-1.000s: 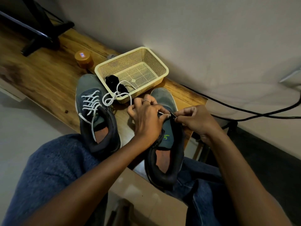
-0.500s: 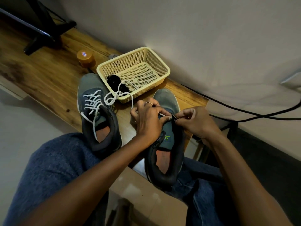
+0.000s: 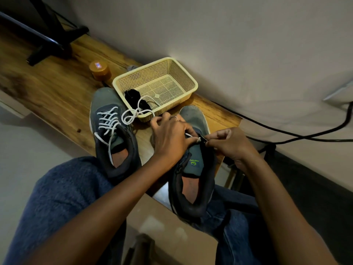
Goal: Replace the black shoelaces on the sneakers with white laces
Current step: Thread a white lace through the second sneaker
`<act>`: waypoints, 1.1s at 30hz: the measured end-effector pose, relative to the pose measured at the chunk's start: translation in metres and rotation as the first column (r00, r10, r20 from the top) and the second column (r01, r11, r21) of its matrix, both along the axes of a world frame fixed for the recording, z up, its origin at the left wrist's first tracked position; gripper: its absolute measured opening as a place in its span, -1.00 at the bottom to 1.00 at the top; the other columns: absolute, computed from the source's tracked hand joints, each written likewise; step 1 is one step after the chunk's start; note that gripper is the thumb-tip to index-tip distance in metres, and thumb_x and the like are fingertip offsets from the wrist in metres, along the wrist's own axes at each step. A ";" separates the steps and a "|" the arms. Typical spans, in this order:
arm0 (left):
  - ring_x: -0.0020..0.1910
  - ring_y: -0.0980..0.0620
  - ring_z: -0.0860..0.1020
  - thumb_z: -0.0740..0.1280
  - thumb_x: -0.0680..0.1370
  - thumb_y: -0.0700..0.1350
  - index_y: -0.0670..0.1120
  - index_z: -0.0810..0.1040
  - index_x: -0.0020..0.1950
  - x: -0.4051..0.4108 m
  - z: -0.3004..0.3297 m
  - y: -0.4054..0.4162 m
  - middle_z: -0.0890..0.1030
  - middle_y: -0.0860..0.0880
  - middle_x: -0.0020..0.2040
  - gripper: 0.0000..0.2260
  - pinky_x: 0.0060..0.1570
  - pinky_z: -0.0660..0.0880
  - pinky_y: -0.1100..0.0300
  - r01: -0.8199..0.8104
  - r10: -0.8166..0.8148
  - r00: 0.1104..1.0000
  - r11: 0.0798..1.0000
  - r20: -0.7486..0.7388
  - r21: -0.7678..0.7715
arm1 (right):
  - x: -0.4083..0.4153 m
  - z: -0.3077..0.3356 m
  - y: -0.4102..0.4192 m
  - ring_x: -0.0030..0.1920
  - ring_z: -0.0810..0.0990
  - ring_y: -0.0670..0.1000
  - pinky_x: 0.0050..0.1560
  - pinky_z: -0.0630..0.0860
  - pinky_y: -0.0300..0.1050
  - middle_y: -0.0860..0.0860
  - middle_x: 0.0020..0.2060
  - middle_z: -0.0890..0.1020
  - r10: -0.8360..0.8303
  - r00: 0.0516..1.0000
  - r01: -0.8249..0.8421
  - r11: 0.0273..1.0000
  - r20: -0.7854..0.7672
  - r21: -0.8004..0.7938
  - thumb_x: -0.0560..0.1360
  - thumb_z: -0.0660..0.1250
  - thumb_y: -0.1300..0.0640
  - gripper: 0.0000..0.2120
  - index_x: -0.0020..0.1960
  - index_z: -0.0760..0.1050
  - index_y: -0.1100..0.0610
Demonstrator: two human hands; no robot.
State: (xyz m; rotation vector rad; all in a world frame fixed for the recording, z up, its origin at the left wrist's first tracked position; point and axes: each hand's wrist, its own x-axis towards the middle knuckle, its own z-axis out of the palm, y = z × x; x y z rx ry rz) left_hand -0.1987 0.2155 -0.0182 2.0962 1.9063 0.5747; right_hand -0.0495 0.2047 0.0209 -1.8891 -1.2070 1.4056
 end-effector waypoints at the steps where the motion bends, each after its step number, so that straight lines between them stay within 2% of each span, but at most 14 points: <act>1: 0.16 0.05 0.34 0.43 0.39 0.21 0.16 0.67 -0.14 0.000 0.000 0.000 0.51 0.14 -0.02 -0.83 0.15 0.07 0.06 0.000 0.000 1.000 1.000 0.009 -0.016 | 0.000 -0.001 0.000 -0.43 0.57 -0.18 -0.46 0.47 -0.39 0.08 -0.28 0.65 -0.013 1.000 0.013 1.000 -0.007 -0.008 0.45 0.37 0.40 -0.88 -0.04 0.63 0.30; 6: 0.17 0.09 0.29 0.43 0.41 0.19 0.17 0.67 -0.13 0.002 -0.002 0.000 0.40 0.21 0.01 -0.86 0.06 0.01 0.15 0.007 -0.003 0.999 0.997 0.047 -0.079 | 0.002 -0.005 0.002 -0.57 0.49 -0.23 -0.57 0.36 -0.39 0.08 -0.37 0.61 -0.065 0.997 0.063 0.997 -0.048 -0.046 0.45 0.34 0.43 -0.88 -0.03 0.61 0.38; 9: 0.17 0.11 0.28 0.44 0.43 0.15 0.16 0.67 -0.15 0.002 -0.005 0.000 0.36 0.24 -0.01 -0.89 0.00 -0.04 0.21 0.007 -0.003 0.998 0.998 0.066 -0.067 | 0.003 -0.007 0.003 -0.57 0.49 -0.25 -0.56 0.35 -0.41 0.01 -0.45 0.61 -0.060 0.997 0.058 0.997 -0.055 -0.045 0.44 0.34 0.44 -0.87 -0.04 0.61 0.37; 14: 0.16 0.09 0.31 0.43 0.42 0.15 0.14 0.67 -0.19 0.002 -0.011 -0.003 0.49 0.22 0.05 -0.88 -0.02 -0.07 0.21 0.023 -0.023 1.000 0.999 0.015 0.034 | 0.004 -0.009 0.003 -0.31 0.60 -0.13 -0.38 0.50 -0.35 0.09 -0.24 0.68 0.020 1.000 -0.020 1.000 0.018 -0.003 0.45 0.36 0.38 -0.88 -0.10 0.64 0.22; 20: 0.06 0.09 0.32 0.48 0.37 0.10 0.11 0.65 -0.27 0.000 -0.018 -0.003 0.55 0.17 -0.02 -0.90 -0.03 -0.05 0.20 0.058 -0.069 0.995 0.988 0.069 0.143 | 0.000 -0.008 0.001 -0.23 0.61 -0.02 -0.13 0.58 -0.09 0.09 -0.27 0.67 0.092 0.990 -0.101 0.992 0.104 0.080 0.43 0.38 0.38 -0.86 -0.17 0.63 0.18; 24: 0.03 0.09 0.28 0.51 0.34 0.05 0.09 0.64 -0.29 -0.001 -0.019 0.000 0.56 0.14 -0.05 -0.91 -0.04 -0.06 0.21 0.085 -0.100 0.993 0.979 0.069 0.186 | -0.001 -0.010 0.001 -0.29 0.57 -0.08 -0.21 0.53 -0.16 0.02 -0.35 0.63 0.141 0.979 -0.159 0.980 0.148 0.122 0.42 0.38 0.39 -0.82 -0.23 0.60 0.13; 29: 0.07 0.07 0.35 0.51 0.35 0.06 0.11 0.66 -0.24 -0.001 -0.021 0.001 0.55 0.18 -0.01 -0.92 0.02 -0.03 0.17 0.088 -0.094 0.995 0.986 0.037 0.141 | -0.001 -0.009 -0.001 -0.33 0.59 -0.10 -0.25 0.57 -0.28 0.01 -0.34 0.63 0.103 0.993 -0.109 0.988 0.058 0.108 0.43 0.37 0.41 -0.81 -0.21 0.59 0.14; 33: 0.06 0.08 0.33 0.51 0.34 0.06 0.10 0.66 -0.25 -0.001 -0.023 0.001 0.55 0.17 -0.02 -0.92 0.04 0.05 0.11 0.091 -0.097 0.995 0.983 0.031 0.160 | -0.001 -0.009 0.000 -0.30 0.61 -0.08 -0.23 0.58 -0.25 0.03 -0.32 0.65 0.092 0.995 -0.095 0.991 0.034 0.093 0.44 0.37 0.40 -0.84 -0.20 0.61 0.16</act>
